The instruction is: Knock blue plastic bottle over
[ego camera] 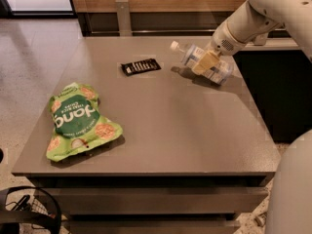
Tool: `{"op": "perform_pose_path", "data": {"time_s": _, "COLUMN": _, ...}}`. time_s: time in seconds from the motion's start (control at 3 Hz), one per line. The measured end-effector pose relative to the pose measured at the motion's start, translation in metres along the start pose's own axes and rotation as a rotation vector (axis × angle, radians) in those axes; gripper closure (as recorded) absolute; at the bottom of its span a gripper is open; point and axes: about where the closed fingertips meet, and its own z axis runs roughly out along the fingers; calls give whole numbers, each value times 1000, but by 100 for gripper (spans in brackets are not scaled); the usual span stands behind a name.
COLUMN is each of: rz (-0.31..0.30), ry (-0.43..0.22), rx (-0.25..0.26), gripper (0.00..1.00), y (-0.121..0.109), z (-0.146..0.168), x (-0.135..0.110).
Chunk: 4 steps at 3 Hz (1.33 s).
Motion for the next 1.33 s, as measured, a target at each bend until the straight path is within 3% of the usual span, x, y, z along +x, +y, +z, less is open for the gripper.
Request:
{"op": "perform_pose_path", "data": {"time_s": 0.67, "rz": -26, "ry": 54, "rx": -57, "gripper": 100, "y": 6, "z": 32, "x": 4}}
{"op": "perform_pose_path", "data": {"time_s": 1.0, "rz": -27, "ry": 57, "rx": -57, "gripper": 84, "y": 6, "z": 30, "x": 3}}
{"op": "perform_pose_path", "data": {"time_s": 1.33, "rz": -27, "ry": 57, "rx": -57, "gripper": 61, "y": 5, "z": 30, "x": 2}}
